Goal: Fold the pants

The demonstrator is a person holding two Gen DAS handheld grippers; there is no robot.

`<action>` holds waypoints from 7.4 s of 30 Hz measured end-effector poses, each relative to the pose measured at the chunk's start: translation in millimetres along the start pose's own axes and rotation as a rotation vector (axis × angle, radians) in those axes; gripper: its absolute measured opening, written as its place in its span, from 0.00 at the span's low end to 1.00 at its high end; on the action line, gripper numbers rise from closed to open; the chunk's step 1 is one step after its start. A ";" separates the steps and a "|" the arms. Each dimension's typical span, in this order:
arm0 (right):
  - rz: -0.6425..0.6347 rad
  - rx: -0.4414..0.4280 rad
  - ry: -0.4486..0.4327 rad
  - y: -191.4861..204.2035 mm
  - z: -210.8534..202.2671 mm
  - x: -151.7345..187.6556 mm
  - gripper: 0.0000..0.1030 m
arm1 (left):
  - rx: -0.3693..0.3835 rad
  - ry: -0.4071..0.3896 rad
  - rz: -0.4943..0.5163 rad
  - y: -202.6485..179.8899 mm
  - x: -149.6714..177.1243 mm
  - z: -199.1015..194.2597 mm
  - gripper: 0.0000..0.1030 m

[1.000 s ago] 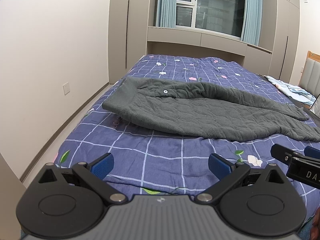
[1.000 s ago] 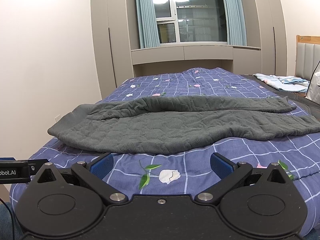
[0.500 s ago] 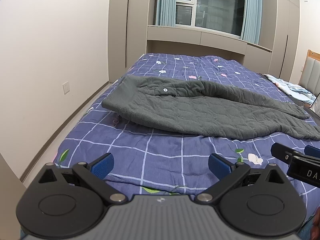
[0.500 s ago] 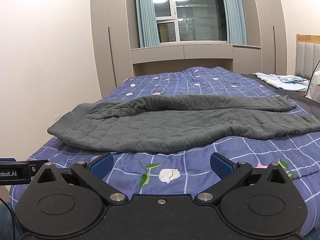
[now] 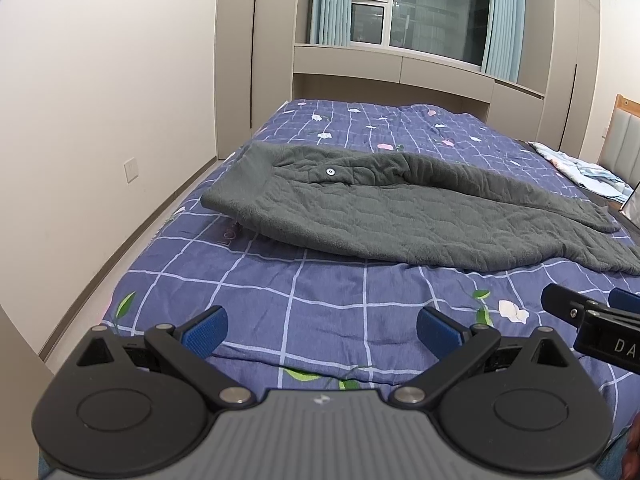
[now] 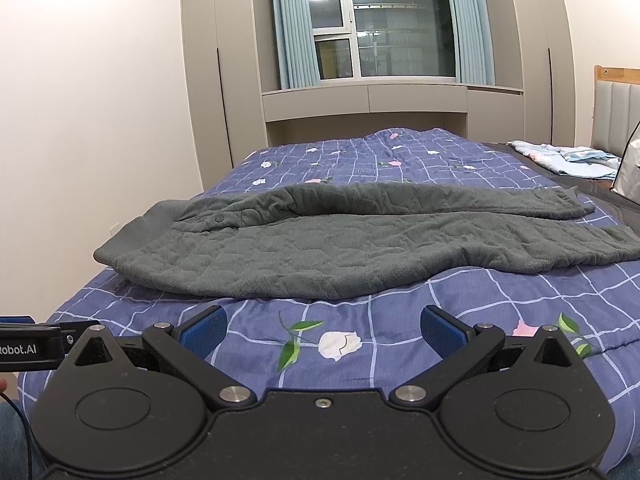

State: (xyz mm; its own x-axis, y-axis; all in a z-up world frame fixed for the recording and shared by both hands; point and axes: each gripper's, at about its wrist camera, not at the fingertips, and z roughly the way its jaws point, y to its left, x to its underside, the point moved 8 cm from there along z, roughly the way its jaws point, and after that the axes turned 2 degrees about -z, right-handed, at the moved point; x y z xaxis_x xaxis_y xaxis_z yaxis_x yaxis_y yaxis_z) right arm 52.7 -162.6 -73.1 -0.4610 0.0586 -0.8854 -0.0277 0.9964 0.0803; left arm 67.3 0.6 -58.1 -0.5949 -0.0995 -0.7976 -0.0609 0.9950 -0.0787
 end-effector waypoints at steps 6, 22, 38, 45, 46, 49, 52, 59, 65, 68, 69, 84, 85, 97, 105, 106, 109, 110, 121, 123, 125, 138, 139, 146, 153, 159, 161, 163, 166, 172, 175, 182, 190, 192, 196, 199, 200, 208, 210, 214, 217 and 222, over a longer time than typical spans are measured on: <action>-0.004 -0.002 0.011 0.3 2.2 0.3 1.00 | 0.002 0.018 0.004 -0.5 -0.6 3.2 0.99; -0.026 -0.011 0.052 2.6 9.0 -14.0 1.00 | -0.014 0.049 0.004 2.4 -12.5 15.6 0.99; -0.065 -0.134 0.128 4.7 44.8 -76.7 1.00 | -0.058 0.090 0.038 4.1 -90.9 46.8 0.99; -0.041 -0.166 0.201 -20.2 97.9 -109.3 1.00 | -0.061 0.128 0.034 5.0 -141.0 91.7 0.99; -0.038 -0.164 0.220 -24.7 106.7 -113.8 1.00 | -0.057 0.129 0.037 4.6 -148.7 99.5 0.99; -0.064 -0.145 0.264 -34.4 132.3 -125.9 1.00 | -0.054 0.126 0.044 3.3 -167.9 122.0 0.99; -0.121 -0.093 0.278 -41.8 154.7 -137.3 1.00 | -0.046 0.130 0.052 0.9 -186.5 147.9 0.99; -0.134 -0.063 0.300 -58.7 202.8 -154.2 1.00 | -0.045 0.128 0.085 -4.4 -219.0 199.6 0.99; -0.145 -0.062 0.310 -63.2 243.4 -166.6 1.00 | -0.039 0.136 0.130 -8.1 -240.0 242.2 0.99; -0.153 -0.060 0.309 -62.8 258.0 -170.9 1.00 | -0.043 0.137 0.153 -7.9 -248.0 260.6 0.99; -0.158 -0.060 0.311 -62.5 264.1 -172.4 1.00 | -0.044 0.137 0.160 -7.5 -251.0 266.8 0.99; -0.241 -0.087 0.311 -47.7 327.7 -192.6 1.00 | -0.013 0.151 0.257 -9.5 -277.7 331.4 1.00; -0.243 -0.092 0.312 -47.9 332.5 -194.7 1.00 | -0.002 0.155 0.264 -10.0 -278.6 334.9 1.00; -0.382 -0.146 0.323 -44.7 399.2 -216.0 1.00 | 0.103 0.208 0.433 -24.4 -273.6 384.9 1.00; -0.433 -0.224 0.354 -42.1 439.3 -213.7 1.00 | 0.089 0.239 0.477 -21.2 -268.8 414.3 1.00; -0.440 -0.256 0.357 -40.9 443.0 -211.8 1.00 | 0.086 0.245 0.479 -21.2 -268.2 416.9 1.00; -0.484 -0.361 0.377 -38.0 452.9 -203.2 1.00 | 0.089 0.251 0.497 -22.7 -267.0 421.9 1.00; -0.498 -0.379 0.391 -37.2 456.2 -200.3 1.00 | 0.091 0.252 0.503 -23.2 -266.8 423.1 1.00; -0.590 -0.400 0.508 -46.5 477.3 -178.9 1.00 | 0.088 0.282 0.520 -21.1 -262.6 437.8 1.00; -0.604 -0.399 0.519 -50.8 479.7 -176.5 1.00 | 0.089 0.290 0.526 -20.9 -260.9 440.8 1.00; -0.598 -0.392 0.542 -59.4 483.0 -174.7 1.00 | 0.098 0.302 0.537 -20.5 -258.7 444.6 1.00; -0.443 -0.481 0.631 -99.2 483.1 -163.3 0.65 | 0.322 0.478 0.430 -11.0 -244.4 461.8 0.47; -0.444 -0.493 0.635 -97.0 481.1 -163.6 0.54 | 0.333 0.483 0.427 -12.3 -243.7 460.0 0.41; -0.589 -0.433 0.559 -74.1 470.0 -183.7 0.06 | 0.305 0.414 0.440 -21.5 -259.2 438.2 0.12; -0.656 -0.342 0.355 -50.1 479.0 -247.2 0.06 | 0.206 0.366 0.217 7.7 -301.8 431.7 0.12; -0.674 -0.295 0.415 -35.6 519.1 -217.9 0.06 | 0.143 0.414 0.195 17.7 -277.3 457.6 0.12; -0.649 -0.294 0.412 -36.8 520.4 -211.2 0.06 | 0.140 0.415 0.182 18.2 -274.6 460.0 0.11; -0.615 -0.304 0.395 -40.6 514.9 -214.4 0.06 | 0.147 0.404 0.180 17.5 -276.7 457.3 0.11; -0.581 -0.323 0.378 -42.5 499.7 -224.2 0.06 | 0.159 0.379 0.176 17.1 -280.8 443.5 0.11; -0.550 -0.340 0.362 -42.0 458.9 -245.0 0.06 | 0.169 0.327 0.172 12.6 -297.2 408.8 0.11; -0.561 -0.341 0.349 -40.6 433.2 -252.7 0.06 | 0.169 0.306 0.181 9.6 -303.3 389.2 0.11; -0.598 -0.348 0.307 -40.9 376.5 -258.4 0.06 | 0.166 0.274 0.192 3.0 -307.9 345.1 0.11; -0.638 -0.342 0.279 -41.2 320.6 -252.6 0.06 | 0.165 0.247 0.211 -5.4 -303.0 296.3 0.11; -0.644 -0.343 0.272 -41.2 309.0 -250.7 0.06 | 0.165 0.243 0.212 -7.0 -299.9 285.6 0.11; -0.655 -0.342 0.259 -41.3 285.0 -246.6 0.06 | 0.168 0.235 0.217 -9.5 -291.0 261.4 0.11; -0.660 -0.344 0.254 -41.6 269.0 -241.7 0.06 | 0.169 0.233 0.220 -10.8 -284.6 247.5 0.11; -0.663 -0.344 0.253 -41.6 263.9 -239.7 0.06 | 0.170 0.232 0.221 -11.3 -282.2 242.7 0.11; -0.670 -0.347 0.261 -41.9 228.4 -216.4 0.05 | 0.189 0.225 0.205 -10.5 -258.1 210.8 0.11; -0.666 -0.348 0.266 -42.4 220.8 -208.9 0.05 | 0.195 0.223 0.209 -8.9 -249.9 203.6 0.11; -0.663 -0.348 0.277 -41.5 204.9 -190.9 0.05 | 0.204 0.216 0.218 -6.0 -231.6 189.4 0.11; -0.658 -0.347 0.288 -40.5 196.0 -176.7 0.05 | 0.207 0.223 0.223 -4.1 -218.1 181.3 0.11; -0.651 -0.343 0.305 -37.0 185.1 -158.9 0.05 | 0.205 0.231 0.215 -0.9 -197.3 173.1 0.10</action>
State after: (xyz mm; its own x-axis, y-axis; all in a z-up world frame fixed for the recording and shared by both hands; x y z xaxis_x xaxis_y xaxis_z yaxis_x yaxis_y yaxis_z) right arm 291.2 -197.3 -20.1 -0.4793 -0.5974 -0.6429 -0.6237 0.7473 -0.2294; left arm 323.5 19.6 -4.2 -0.7435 0.1369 -0.6546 0.2328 0.9706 -0.0615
